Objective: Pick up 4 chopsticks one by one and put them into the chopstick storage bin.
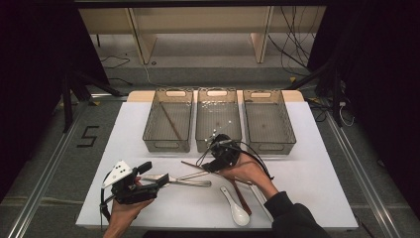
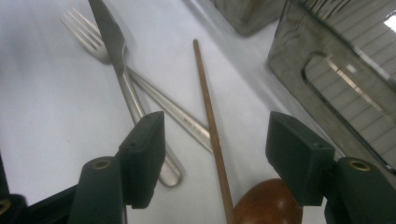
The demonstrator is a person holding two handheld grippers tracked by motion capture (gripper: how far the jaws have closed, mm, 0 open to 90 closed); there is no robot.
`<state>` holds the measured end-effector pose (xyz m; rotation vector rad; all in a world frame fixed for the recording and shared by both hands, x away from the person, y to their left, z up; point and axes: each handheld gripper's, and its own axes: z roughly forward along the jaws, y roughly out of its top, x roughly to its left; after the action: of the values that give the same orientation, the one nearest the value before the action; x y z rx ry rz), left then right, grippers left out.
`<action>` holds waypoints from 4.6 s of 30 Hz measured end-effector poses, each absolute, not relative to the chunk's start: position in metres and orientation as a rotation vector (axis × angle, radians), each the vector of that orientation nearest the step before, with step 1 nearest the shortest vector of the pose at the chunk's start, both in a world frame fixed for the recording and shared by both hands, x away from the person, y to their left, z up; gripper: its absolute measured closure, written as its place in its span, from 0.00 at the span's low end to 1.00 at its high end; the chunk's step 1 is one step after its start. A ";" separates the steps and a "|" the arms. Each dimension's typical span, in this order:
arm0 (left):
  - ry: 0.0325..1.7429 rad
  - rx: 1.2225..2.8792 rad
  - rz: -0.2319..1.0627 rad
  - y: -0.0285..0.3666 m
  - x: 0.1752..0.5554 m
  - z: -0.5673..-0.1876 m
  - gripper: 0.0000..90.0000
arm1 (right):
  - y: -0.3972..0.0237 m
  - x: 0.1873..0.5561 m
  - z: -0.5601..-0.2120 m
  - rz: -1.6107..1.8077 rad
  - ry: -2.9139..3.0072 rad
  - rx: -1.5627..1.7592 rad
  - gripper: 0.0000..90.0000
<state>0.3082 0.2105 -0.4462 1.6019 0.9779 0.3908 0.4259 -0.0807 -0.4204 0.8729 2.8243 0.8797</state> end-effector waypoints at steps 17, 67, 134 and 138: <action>0.976 1.603 0.389 0.210 0.308 -0.446 0.18 | -0.076 0.427 -0.442 0.734 2.880 0.831 0.55; 0.976 1.602 0.390 0.210 0.308 -0.446 0.18 | -0.070 0.424 -0.458 0.537 2.916 0.758 0.95; 0.973 1.592 0.385 0.211 0.308 -0.445 0.18 | -0.010 0.510 -0.358 1.224 2.492 1.119 0.95; 0.972 1.590 0.383 0.211 0.308 -0.445 0.18 | -0.006 0.517 -0.359 1.231 2.468 1.161 0.95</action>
<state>0.3080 0.2108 -0.4453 1.5905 0.9720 0.3833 0.5170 -0.0059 -0.3589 1.1610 2.4683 1.2307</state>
